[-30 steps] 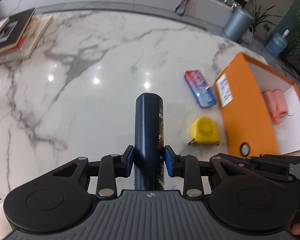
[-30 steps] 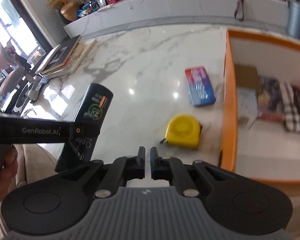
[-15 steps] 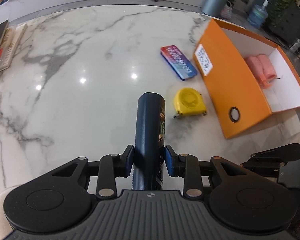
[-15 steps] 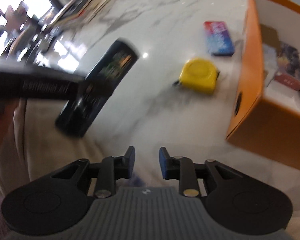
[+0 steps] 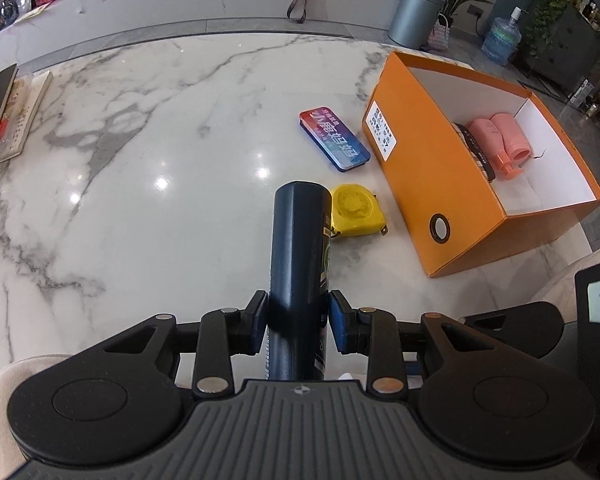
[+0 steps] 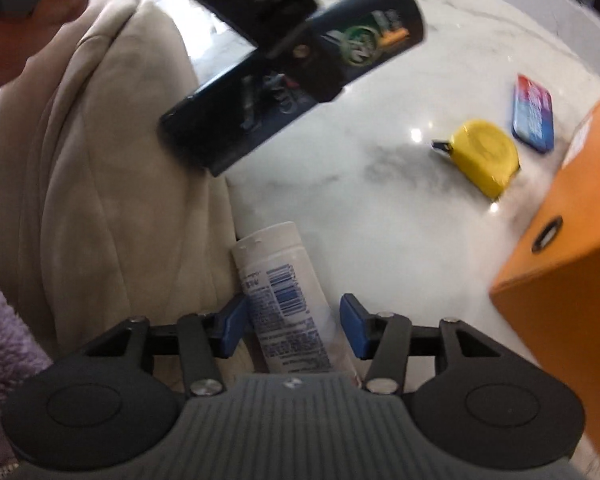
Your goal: Organize rigid objects
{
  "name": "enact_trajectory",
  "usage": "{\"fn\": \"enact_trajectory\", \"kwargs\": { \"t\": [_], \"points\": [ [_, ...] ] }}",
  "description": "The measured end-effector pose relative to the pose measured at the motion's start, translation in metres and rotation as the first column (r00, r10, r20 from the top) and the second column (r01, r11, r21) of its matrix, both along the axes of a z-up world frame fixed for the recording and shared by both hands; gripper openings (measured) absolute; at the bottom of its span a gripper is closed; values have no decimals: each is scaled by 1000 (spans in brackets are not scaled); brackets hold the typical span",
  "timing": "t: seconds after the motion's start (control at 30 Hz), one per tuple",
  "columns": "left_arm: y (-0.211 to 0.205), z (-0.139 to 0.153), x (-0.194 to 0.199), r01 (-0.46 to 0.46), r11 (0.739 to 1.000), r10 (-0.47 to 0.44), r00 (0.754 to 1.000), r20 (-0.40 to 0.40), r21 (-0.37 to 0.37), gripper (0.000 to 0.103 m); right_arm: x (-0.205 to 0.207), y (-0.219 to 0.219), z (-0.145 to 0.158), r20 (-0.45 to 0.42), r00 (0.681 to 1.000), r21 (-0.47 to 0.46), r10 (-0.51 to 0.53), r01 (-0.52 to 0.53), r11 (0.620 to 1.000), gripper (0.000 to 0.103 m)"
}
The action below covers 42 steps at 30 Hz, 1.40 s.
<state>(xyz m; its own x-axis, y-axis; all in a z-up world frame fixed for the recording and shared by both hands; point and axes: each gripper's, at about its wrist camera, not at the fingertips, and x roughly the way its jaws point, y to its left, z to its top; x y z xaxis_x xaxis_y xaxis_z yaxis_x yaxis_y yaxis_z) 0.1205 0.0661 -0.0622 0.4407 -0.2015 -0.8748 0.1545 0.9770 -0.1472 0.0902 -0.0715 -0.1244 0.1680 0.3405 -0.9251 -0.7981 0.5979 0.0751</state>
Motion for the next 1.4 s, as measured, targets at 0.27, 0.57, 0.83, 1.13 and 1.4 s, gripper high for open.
{"fn": "enact_trajectory", "kwargs": {
  "t": [0.27, 0.57, 0.83, 1.13, 1.4],
  "points": [
    [-6, 3, -6, 3, 1000, -3, 1000, 11, -7, 36, -10, 1, 0, 57, 998, 9, -11, 11, 1000, 38],
    [-19, 11, -10, 13, 999, -12, 999, 48, -32, 36, -3, -44, 20, 90, 958, 77, -271, 265, 961, 37],
    [-48, 42, -12, 65, 997, -58, 991, 123, -50, 36, -5, -100, 67, 118, 889, 247, -443, 406, 880, 37],
    [-106, 86, 10, 247, 969, -246, 945, 214, 23, 36, 2, -165, 133, 141, 806, 419, -575, 477, 773, 37],
    [-188, 112, 51, 475, 853, -518, 819, 246, 216, 36, 48, -220, 165, 200, 728, 437, -656, 532, 725, 37]
  ]
}}
